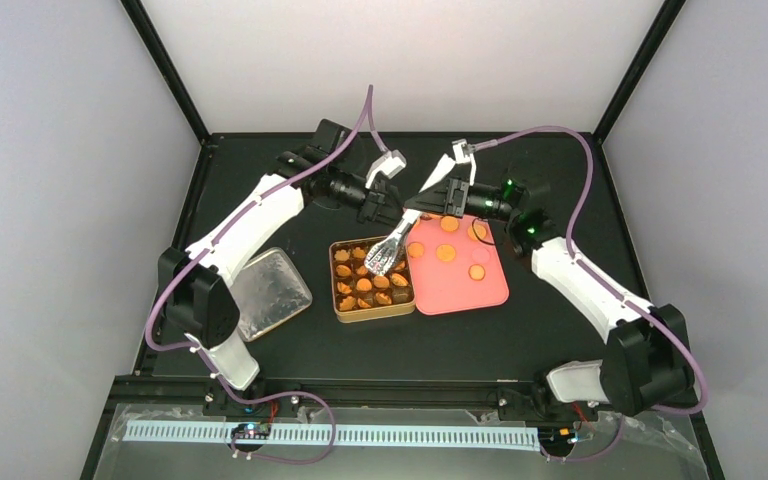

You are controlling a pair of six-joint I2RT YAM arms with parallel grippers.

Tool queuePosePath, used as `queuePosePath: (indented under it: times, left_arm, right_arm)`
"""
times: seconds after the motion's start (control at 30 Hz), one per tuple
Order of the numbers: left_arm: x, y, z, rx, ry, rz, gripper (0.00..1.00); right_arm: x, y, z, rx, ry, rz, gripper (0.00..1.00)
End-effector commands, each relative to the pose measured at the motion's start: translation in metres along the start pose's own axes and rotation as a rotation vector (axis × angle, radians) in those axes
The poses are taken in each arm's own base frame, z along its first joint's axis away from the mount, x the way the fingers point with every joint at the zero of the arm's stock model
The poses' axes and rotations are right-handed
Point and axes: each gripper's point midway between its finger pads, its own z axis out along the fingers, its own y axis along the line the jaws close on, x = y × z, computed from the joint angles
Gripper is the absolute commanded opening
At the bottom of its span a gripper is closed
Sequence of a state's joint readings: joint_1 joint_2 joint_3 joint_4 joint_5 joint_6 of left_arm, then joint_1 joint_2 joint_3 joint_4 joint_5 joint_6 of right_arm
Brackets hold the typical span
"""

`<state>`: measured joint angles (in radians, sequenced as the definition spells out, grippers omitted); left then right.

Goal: Pack the cookies
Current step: Pass from the left arm to the right

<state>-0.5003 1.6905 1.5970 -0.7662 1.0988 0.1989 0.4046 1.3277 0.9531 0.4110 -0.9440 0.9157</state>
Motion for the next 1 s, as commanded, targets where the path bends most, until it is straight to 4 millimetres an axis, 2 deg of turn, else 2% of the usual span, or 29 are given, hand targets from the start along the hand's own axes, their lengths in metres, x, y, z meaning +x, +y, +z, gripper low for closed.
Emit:
queuePosePath:
  times: [0.0, 0.13, 0.27, 0.47, 0.6, 0.63, 0.7, 0.8, 0.87, 0.97]
  left_arm:
    - [-0.001, -0.009, -0.004, -0.016, 0.011, 0.055, 0.02]
    - [0.000, -0.009, -0.004, -0.020, 0.012, 0.062, 0.02]
    - [0.001, -0.007, -0.003, -0.020, 0.015, 0.059, 0.02]
    - [-0.002, -0.010, -0.005, -0.023, 0.011, 0.068, 0.02]
    - [-0.005, -0.011, -0.009, -0.032, 0.004, 0.080, 0.01]
    - [-0.005, -0.012, -0.009, -0.033, 0.003, 0.084, 0.02]
    - [-0.006, -0.012, -0.011, -0.033, 0.001, 0.085, 0.02]
    - [-0.006, -0.013, -0.011, -0.027, 0.000, 0.084, 0.02]
    - [-0.007, -0.013, -0.011, -0.024, -0.002, 0.083, 0.02]
    - [-0.007, -0.014, -0.011, -0.020, -0.004, 0.083, 0.01]
  right_arm:
    - [-0.015, 0.014, 0.005, -0.055, -0.027, -0.023, 0.48]
    - [-0.015, 0.008, 0.007, -0.051, -0.025, -0.001, 0.52]
    - [-0.017, 0.011, 0.006, -0.051, -0.032, -0.017, 0.53]
    - [-0.019, 0.012, 0.007, -0.034, -0.023, -0.030, 0.44]
    - [-0.014, 0.011, 0.005, -0.021, -0.004, -0.041, 0.41]
    - [-0.013, 0.012, 0.004, -0.023, 0.004, -0.042, 0.42]
    - [-0.007, 0.016, 0.004, -0.045, 0.032, -0.049, 0.51]
    - [-0.004, 0.017, 0.002, -0.038, 0.043, -0.059, 0.57]
    - [-0.002, 0.017, 0.001, -0.037, 0.043, -0.061, 0.57]
    - [-0.002, 0.018, 0.001, -0.040, 0.047, -0.059, 0.51]
